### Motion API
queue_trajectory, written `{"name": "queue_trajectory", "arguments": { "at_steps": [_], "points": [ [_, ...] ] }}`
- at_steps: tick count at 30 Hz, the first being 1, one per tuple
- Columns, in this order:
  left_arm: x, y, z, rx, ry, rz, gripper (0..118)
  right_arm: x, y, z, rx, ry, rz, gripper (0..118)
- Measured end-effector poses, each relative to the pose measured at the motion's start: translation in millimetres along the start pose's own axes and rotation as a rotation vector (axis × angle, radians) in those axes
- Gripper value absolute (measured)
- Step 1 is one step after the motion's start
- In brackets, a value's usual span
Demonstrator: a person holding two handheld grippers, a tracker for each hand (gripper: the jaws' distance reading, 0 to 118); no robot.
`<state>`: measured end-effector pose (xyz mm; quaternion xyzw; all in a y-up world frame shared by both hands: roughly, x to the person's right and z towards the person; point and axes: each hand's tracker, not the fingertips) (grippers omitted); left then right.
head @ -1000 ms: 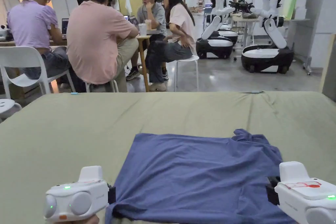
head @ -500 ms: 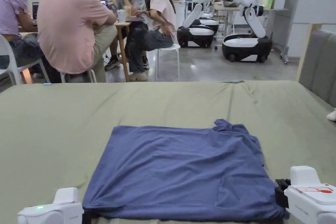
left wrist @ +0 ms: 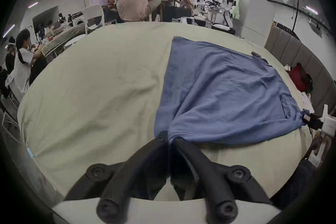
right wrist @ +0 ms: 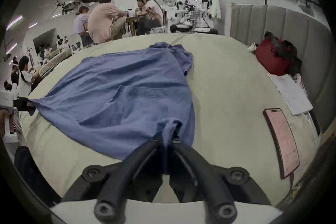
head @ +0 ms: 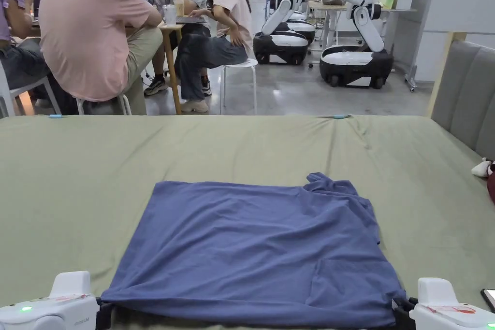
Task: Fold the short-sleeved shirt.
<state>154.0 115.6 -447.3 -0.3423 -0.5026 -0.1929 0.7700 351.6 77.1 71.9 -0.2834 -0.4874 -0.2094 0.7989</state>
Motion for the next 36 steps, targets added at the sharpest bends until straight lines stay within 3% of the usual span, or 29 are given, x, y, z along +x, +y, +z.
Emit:
{"name": "queue_trajectory", "arguments": {
  "at_steps": [7, 16, 24, 25, 27, 29, 30, 31, 36],
  "points": [
    [6, 44, 3, 0.037, 0.05, -0.071, 0, 6, 47, 21, 0.164, -0.024, 0.001, 5],
    [28, 128, -69, -0.034, 0.077, -0.08, 0, 10, 122, -57, 0.096, -0.085, 0.003, 5],
    [38, 141, -108, -0.075, 0.103, -0.118, 0, 16, 119, -109, -0.005, -0.117, -0.011, 5],
    [38, 140, -105, -0.054, 0.102, -0.109, 4, 18, 117, -107, 0.003, -0.116, -0.025, 6],
    [35, 136, -93, 0.042, 0.103, -0.084, 50, 18, 116, -96, 0.037, -0.125, -0.036, 35],
    [39, 128, -69, 0.117, 0.102, -0.087, 99, 11, 117, -75, 0.058, -0.121, -0.036, 83],
    [42, 124, -59, 0.163, 0.093, -0.104, 103, 6, 117, -64, 0.089, -0.114, -0.034, 93],
    [50, 119, -45, 0.213, 0.101, -0.119, 100, -1, 117, -52, 0.126, -0.112, -0.03, 94],
    [87, 93, 4, 0.37, 0.028, -0.114, 81, -58, 110, -6, 0.198, -0.066, 0.011, 92]
  ]
}}
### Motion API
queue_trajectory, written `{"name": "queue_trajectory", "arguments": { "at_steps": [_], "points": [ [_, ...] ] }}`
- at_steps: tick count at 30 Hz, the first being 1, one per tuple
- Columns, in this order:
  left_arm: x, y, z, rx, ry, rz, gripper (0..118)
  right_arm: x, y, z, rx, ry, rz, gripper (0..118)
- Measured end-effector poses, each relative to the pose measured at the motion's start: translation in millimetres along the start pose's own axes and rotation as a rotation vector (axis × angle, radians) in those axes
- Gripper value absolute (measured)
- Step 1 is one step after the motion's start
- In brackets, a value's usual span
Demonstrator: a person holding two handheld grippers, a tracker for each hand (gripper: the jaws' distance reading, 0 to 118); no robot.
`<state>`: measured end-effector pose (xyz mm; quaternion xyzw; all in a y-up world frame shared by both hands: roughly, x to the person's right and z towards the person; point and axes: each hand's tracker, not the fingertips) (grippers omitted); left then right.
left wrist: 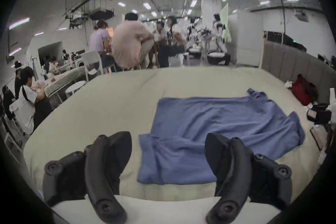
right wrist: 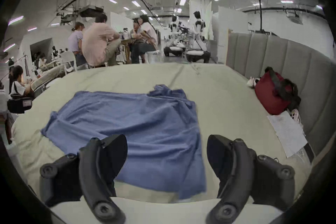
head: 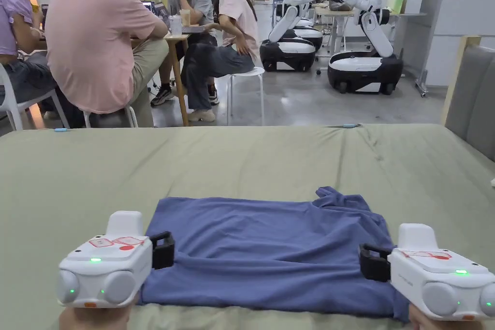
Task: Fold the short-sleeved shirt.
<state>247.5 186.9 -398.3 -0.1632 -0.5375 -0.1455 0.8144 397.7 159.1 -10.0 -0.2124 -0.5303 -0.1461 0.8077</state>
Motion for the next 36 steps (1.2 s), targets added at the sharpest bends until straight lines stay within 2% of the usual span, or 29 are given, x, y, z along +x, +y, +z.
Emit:
{"name": "queue_trajectory", "arguments": {
  "at_steps": [1, 2, 4, 5, 8, 12, 15, 17, 20, 21, 22, 23, 24, 25, 28, 30, 32, 33, 36],
  "points": [
    [10, -3, 11, 0.012, -0.007, 0.004, 75, -14, -2, 10, 0.002, 0.012, 0.02, 86],
    [17, -6, 17, 0.014, -0.019, 0.005, 54, -25, -4, 18, 0.015, 0.036, 0.041, 64],
    [26, -11, 26, 0.016, -0.044, 0.008, 6, -46, -8, 27, 0.018, 0.06, 0.092, 8],
    [28, -13, 29, 0.011, -0.05, 0.007, 0, -53, -11, 31, 0.018, 0.053, 0.099, 0],
    [18, -12, 32, -0.018, -0.071, 0.023, 0, -61, -11, 39, 0.017, 0.078, 0.113, 0],
    [-17, -11, 25, -0.074, -0.026, 0.08, 0, -62, -12, 41, 0.029, 0.069, 0.119, 0],
    [-60, -15, 2, -0.178, -0.009, 0.196, 0, -58, -11, 37, 0.023, 0.072, 0.102, 0],
    [-86, -23, -11, -0.199, 0.071, 0.248, 0, -53, -13, 31, 0.019, 0.067, 0.098, 0],
    [-107, -34, -31, -0.267, 0.012, 0.331, 0, -45, -18, 23, 0.004, 0.06, 0.088, 0],
    [-108, -37, -38, -0.29, 0.004, 0.341, 9, -43, -19, 19, -0.003, 0.056, 0.087, 0],
    [-104, -41, -42, -0.291, 0.007, 0.333, 36, -40, -21, 15, -0.013, 0.049, 0.082, 0],
    [-102, -45, -51, -0.31, 0.003, 0.335, 83, -37, -22, 11, -0.023, 0.044, 0.077, 0],
    [-99, -50, -60, -0.334, -0.011, 0.336, 109, -32, -25, 7, -0.031, 0.038, 0.073, 0],
    [-96, -54, -67, -0.341, -0.028, 0.335, 118, -28, -27, 5, -0.036, 0.029, 0.07, 0],
    [-83, -61, -91, -0.374, -0.019, 0.345, 98, -10, -33, -1, -0.06, -0.004, 0.061, 0],
    [-84, -68, -108, -0.397, 0.037, 0.359, 90, 3, -35, -4, -0.074, -0.032, 0.059, 0],
    [-83, -73, -126, -0.422, 0.031, 0.347, 80, 19, -38, -4, -0.085, -0.065, 0.052, 0],
    [-80, -75, -131, -0.441, 0.022, 0.323, 80, 25, -38, -4, -0.09, -0.082, 0.048, 0],
    [-64, -78, -137, -0.492, 0.023, 0.094, 78, 44, -39, -10, -0.108, -0.119, 0.023, 0]
  ]
}}
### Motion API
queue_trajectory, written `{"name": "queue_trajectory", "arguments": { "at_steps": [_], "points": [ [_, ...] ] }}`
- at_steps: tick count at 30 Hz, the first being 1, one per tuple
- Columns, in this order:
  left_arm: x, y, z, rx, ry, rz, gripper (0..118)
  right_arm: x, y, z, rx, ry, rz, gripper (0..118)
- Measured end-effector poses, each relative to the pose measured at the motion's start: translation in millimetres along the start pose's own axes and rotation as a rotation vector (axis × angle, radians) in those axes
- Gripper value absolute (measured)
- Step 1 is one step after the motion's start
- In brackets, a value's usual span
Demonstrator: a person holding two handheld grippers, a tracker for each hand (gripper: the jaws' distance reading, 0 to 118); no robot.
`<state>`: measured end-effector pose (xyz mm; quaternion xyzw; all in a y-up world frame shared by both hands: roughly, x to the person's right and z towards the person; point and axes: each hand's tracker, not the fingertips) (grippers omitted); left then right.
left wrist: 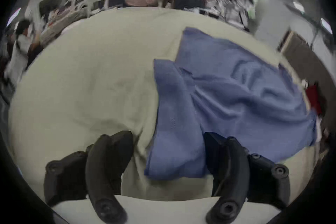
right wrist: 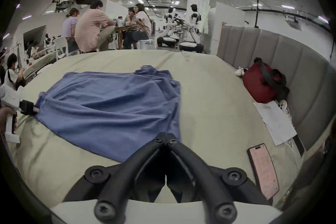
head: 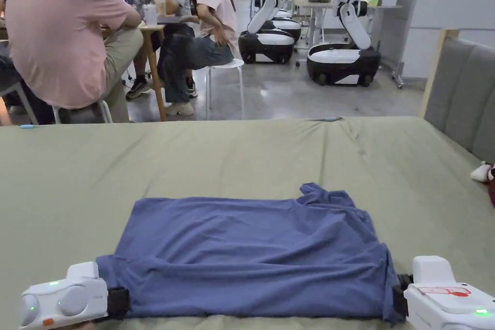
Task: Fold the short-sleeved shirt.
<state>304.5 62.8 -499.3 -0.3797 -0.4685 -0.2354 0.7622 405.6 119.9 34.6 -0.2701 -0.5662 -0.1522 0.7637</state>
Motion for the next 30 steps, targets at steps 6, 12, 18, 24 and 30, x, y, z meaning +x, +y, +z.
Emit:
{"name": "queue_trajectory", "arguments": {
  "at_steps": [6, 12, 18, 24, 30],
  "points": [
    [5, 21, 32, 0.037, 0.06, -0.082, 6, 7, 3, -36, -0.08, 0.038, -0.059, 68],
    [14, 29, 72, 0.153, 0.028, -0.064, 3, -5, -10, -76, -0.197, 0.061, -0.061, 102],
    [4, 23, 66, 0.132, 0.014, -0.035, 3, -6, -5, -64, -0.206, 0.165, -0.084, 11],
    [-4, 5, 106, 0.161, -0.026, -0.01, 2, -1, 28, -17, -0.125, 0.148, 0.0, 11],
    [-14, -34, 143, 0.169, -0.063, 0.002, 3, 7, 26, 16, -0.141, 0.159, 0.057, 11]
  ]
}}
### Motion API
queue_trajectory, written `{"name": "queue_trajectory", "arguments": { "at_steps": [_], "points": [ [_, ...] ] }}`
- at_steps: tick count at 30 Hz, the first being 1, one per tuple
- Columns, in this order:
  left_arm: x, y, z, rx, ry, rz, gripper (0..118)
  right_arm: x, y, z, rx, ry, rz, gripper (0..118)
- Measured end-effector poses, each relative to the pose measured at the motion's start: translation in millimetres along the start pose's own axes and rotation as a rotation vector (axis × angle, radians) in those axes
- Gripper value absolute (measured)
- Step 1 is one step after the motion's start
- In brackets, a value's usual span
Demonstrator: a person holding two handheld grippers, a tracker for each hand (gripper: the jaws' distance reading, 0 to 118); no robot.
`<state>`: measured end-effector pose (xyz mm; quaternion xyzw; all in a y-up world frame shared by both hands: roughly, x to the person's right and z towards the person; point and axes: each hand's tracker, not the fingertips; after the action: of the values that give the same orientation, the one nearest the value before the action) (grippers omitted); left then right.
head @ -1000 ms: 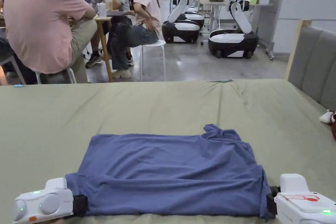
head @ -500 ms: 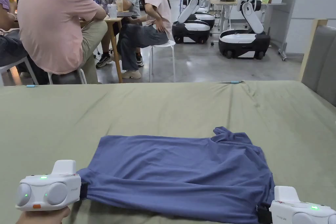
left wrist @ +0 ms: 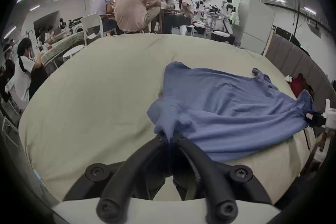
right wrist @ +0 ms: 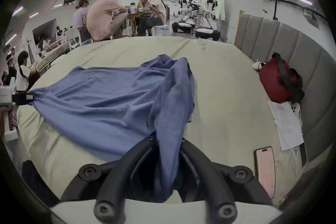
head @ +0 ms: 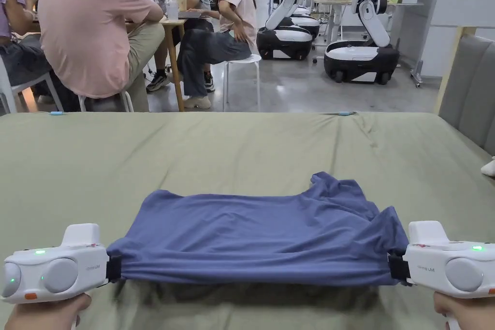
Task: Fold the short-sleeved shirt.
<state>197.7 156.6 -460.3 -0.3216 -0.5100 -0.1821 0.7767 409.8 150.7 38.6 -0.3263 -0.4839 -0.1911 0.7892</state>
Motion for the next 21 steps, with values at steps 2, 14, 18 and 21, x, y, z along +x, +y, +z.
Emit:
{"name": "queue_trajectory", "arguments": {
  "at_steps": [2, 14, 18, 21],
  "points": [
    [0, -17, 3, -0.016, -0.001, -0.001, 3, 2, -12, -2, -0.018, 0.006, -0.013, 12],
    [31, -3, 16, 0.237, 0.039, -0.079, 118, -33, -17, 25, 0.222, -0.079, -0.036, 115],
    [71, 12, 26, 0.315, 0.028, -0.122, 110, -73, 2, 43, 0.363, -0.041, 0.007, 104],
    [93, 12, 25, 0.341, -0.01, -0.114, 19, -95, 9, 44, 0.398, 0.01, 0.015, 12]
  ]
}}
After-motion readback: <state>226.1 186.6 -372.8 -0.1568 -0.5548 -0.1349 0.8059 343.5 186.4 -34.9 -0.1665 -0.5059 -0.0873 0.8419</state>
